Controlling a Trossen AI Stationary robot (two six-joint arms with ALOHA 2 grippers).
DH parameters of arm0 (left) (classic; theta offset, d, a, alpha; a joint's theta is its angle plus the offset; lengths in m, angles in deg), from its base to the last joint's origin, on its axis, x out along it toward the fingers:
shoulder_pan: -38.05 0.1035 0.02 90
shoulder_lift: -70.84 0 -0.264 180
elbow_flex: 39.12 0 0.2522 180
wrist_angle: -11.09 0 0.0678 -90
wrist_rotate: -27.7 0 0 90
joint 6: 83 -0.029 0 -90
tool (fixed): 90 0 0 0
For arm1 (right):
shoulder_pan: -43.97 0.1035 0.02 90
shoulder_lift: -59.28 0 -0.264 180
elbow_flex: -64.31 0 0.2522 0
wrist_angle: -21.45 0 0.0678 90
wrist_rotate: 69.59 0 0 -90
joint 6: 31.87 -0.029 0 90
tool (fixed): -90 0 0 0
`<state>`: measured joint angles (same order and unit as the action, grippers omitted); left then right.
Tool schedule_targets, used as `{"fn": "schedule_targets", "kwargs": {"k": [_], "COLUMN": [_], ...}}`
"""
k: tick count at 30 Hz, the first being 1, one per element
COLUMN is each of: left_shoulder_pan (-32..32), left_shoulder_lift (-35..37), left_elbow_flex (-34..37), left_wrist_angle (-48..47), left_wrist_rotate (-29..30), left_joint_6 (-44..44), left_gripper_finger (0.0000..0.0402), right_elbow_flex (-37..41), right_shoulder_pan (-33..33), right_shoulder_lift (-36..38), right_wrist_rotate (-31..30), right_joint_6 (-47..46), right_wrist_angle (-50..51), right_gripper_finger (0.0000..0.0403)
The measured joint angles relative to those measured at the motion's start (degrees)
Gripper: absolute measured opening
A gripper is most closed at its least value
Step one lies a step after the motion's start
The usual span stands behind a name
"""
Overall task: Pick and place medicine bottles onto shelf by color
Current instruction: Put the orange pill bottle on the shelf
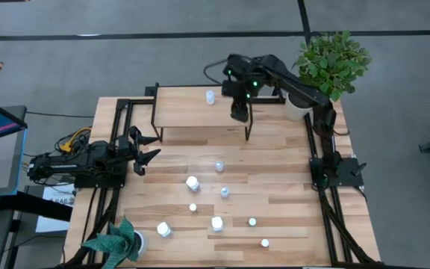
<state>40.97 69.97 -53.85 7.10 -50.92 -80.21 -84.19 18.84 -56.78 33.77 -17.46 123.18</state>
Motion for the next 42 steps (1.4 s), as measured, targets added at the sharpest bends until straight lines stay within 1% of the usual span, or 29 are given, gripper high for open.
{"fn": "schedule_targets", "kwargs": {"k": [2, 6, 10, 12, 16, 19, 22, 24, 27, 31, 37, 42], "left_shoulder_pan": [0.01, 0.02, 0.01, 0.02, 0.0, 0.02, 0.01, 0.01, 0.02, 0.0, 0.02, 0.0], "left_shoulder_lift": [0.0, 0.0, 0.02, 0.0, 0.0, 0.02, 0.02, 0.0, 0.01, 0.0, 0.02, 0.02], "left_elbow_flex": [0.0, 0.0, 0.0, 0.0, 0.0, 0.0, 0.0, 0.0, 0.0, 0.0, 0.0, 0.0], "left_wrist_angle": [-0.01, -0.03, -0.05, -0.05, -0.05, -0.05, -0.05, -0.05, -0.05, -0.05, -0.09, -0.17], "left_wrist_rotate": [0.0, -0.01, -0.01, -0.02, -0.02, -0.02, -0.02, -0.02, -0.02, -0.02, -0.02, -0.02], "left_joint_6": [-0.01, 0.63, 2.74, 2.93, 3.02, 3.4, 5.18, 5.49, 4.32, 1.95, -1.15, -1.52], "left_gripper_finger": [0.0217, 0.0217, 0.0217, 0.0217, 0.0217, 0.0217, 0.0217, 0.0217, 0.0217, 0.0217, 0.0217, 0.0217], "right_elbow_flex": [0.08, 3.9, 14.31, 21.68, 39.07, 51.03, 59.75, 63.54, 66.73, 67.21, 67.08, 67.17], "right_shoulder_pan": [2.64, 8.51, 13.86, 16.42, 22.48, 27.96, 33.89, 37.91, 43.73, 51.06, 59.68, 64.49], "right_shoulder_lift": [-0.01, 1.85, 7.28, 10.99, 20.41, 27.02, 32.26, 34.74, 36.36, 36.14, 33.1, 28.54], "right_wrist_rotate": [1.66, 2.52, 3.26, 3.25, 2.94, 0.75, -3.33, -6.18, -9.96, -13.75, -17.59, -18.29], "right_joint_6": [-0.01, 0.45, 0.52, -2.39, -13.11, -23.57, -36.17, -44.52, -55.89, -66.94, -80.92, -92.63], "right_wrist_angle": [2.43, 1.92, 1.5, -0.13, -11.03, -19.84, -25.57, -27.78, -29.75, -30.55, -35.1, -38.05], "right_gripper_finger": [0.0235, 0.0235, 0.0235, 0.0235, 0.0235, 0.0235, 0.0235, 0.0235, 0.0235, 0.0235, 0.0235, 0.0235]}}
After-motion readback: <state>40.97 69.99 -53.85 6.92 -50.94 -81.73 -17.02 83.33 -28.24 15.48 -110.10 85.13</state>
